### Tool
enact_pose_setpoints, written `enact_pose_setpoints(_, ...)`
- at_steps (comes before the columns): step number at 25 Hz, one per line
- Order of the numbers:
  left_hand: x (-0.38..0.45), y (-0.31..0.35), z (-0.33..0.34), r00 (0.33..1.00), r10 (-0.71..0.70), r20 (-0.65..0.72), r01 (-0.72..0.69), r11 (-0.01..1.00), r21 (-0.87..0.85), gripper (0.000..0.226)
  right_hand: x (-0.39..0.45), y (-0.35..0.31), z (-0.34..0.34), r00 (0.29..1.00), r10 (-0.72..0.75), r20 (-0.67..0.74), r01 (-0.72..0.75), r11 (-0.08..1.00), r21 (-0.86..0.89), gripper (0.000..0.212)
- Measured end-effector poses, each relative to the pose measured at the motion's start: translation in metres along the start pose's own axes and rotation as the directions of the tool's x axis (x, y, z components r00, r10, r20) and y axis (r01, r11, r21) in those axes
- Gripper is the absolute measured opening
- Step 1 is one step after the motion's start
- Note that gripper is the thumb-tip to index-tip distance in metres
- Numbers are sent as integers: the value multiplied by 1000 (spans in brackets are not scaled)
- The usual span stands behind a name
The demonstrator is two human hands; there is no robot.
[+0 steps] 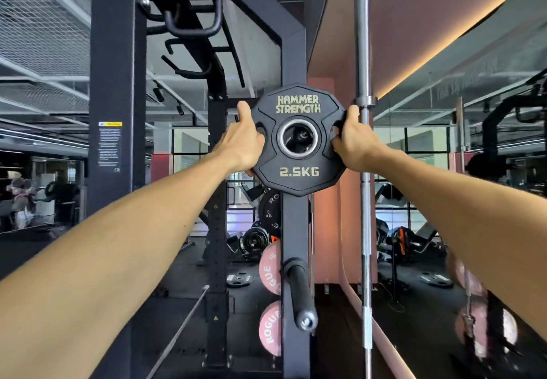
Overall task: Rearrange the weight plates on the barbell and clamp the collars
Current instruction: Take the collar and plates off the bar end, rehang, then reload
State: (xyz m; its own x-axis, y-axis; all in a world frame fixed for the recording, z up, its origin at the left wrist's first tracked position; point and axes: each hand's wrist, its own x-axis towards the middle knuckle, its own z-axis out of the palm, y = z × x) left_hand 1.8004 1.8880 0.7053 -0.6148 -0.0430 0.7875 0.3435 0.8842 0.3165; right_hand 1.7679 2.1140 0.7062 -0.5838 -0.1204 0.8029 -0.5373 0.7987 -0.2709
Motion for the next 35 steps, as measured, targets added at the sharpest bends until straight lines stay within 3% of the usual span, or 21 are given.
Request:
enact_pose_setpoints(10,-77,-76,-165,996,15,-93,0,988,154,30,-53,-175,13,999,-49,24,46,990,130,23)
enact_pose_setpoints(13,-112,-122,-226,998,19,-62,-8,984,179,35,-76,-252,29,999,23,49,-31,987,157,26)
enact_pose_setpoints(18,-164,-200,-315,1000,-7,-12,10,978,207,26,-110,-365,72,993,105,57,-112,986,128,38)
enact_pose_setpoints(21,-181,-242,-356,999,-31,31,24,980,198,25,-121,-421,90,989,111,102,-123,986,117,34)
enact_pose_setpoints(24,-180,-276,-375,999,-49,-3,49,984,172,23,-121,-455,107,981,80,174,-112,977,180,26)
enact_pose_setpoints(28,-165,-323,-379,997,-72,-37,77,979,189,28,-110,-483,141,984,78,161,-105,981,165,23)
enact_pose_setpoints(35,-126,-404,-338,998,-62,-14,64,973,220,34,-68,-474,237,989,75,126,-91,988,125,18)
